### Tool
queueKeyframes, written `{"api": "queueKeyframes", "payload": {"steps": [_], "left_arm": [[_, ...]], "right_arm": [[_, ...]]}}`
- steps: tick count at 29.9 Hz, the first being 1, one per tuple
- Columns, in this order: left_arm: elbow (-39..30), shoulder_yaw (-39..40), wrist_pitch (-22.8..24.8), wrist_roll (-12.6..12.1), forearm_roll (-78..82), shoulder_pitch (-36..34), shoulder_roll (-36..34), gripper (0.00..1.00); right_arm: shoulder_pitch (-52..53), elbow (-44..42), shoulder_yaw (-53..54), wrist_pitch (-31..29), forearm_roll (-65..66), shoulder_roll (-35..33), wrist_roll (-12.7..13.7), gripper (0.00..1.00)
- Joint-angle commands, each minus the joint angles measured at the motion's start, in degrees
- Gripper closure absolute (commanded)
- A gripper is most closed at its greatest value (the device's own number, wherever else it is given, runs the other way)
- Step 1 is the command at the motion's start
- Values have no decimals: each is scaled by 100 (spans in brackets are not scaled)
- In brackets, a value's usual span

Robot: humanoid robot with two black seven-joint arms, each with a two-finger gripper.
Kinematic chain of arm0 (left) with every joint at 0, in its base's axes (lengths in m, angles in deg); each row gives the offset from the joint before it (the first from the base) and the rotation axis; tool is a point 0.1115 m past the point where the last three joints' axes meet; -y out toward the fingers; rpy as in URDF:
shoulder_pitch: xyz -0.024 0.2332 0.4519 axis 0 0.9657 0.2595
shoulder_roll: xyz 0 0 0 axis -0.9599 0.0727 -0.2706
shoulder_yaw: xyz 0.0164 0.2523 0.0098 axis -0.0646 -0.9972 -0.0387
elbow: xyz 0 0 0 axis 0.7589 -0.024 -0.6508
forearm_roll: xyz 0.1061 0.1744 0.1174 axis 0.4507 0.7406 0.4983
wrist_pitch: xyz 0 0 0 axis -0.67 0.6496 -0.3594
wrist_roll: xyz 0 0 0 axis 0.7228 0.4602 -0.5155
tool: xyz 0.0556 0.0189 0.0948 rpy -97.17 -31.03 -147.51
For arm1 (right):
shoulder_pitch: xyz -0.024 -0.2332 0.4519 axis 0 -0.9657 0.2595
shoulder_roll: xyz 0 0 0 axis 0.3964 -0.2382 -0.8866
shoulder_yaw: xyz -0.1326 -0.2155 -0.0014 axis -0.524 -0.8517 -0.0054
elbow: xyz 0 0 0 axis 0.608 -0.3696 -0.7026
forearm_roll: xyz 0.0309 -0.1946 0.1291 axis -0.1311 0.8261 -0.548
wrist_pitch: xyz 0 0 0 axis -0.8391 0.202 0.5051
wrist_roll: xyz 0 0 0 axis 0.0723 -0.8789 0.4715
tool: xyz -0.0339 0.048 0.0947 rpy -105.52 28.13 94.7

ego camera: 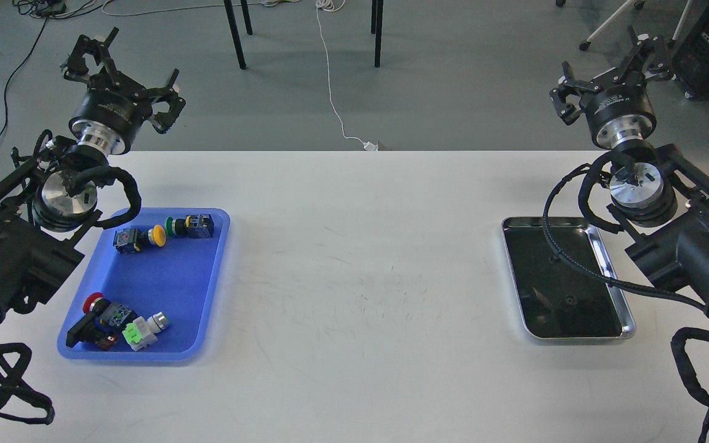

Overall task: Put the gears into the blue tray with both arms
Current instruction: 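Move the right gripper over the metal tray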

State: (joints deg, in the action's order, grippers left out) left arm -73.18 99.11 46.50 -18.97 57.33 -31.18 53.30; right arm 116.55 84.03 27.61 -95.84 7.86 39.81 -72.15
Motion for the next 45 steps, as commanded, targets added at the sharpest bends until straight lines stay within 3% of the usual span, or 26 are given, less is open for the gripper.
{"api": "queueKeyframes", "payload": {"steps": [1,7,10,14,18,23,28,36,45], "left_arm": [[18,-13,1,27,16,-1,-71,2],[10,-14,-34,-17,17,-44,-89,2],[-52,-14,-95,-8,17,-36,-80,2],[-52,-5,-43,-8,17,-18,-115,2],[-52,-5,-43,-17,17,-44,-186,2],[-43,-14,-104,-166,17,-44,-177,2],[-52,-14,-52,-316,25,-1,-238,2],[-52,-14,133,-342,25,-18,-449,2],[-96,-14,116,-333,25,-36,-476,2]], "right_arm": [[-7,87,-69,-25,26,1,-20,1],[-15,561,-165,10,70,-148,-2,1],[125,834,-796,-25,315,-779,-2,1],[879,1335,-2131,-43,544,-1483,-2,1],[2231,1590,-4264,-34,965,-1801,68,2],[3788,1923,-6745,-8,1406,-1626,217,2],[4633,2294,-8188,54,2730,-1213,261,2],[4968,2294,-10209,668,5430,-457,147,2],[4530,2294,-11573,757,5519,-34,138,1]]}}
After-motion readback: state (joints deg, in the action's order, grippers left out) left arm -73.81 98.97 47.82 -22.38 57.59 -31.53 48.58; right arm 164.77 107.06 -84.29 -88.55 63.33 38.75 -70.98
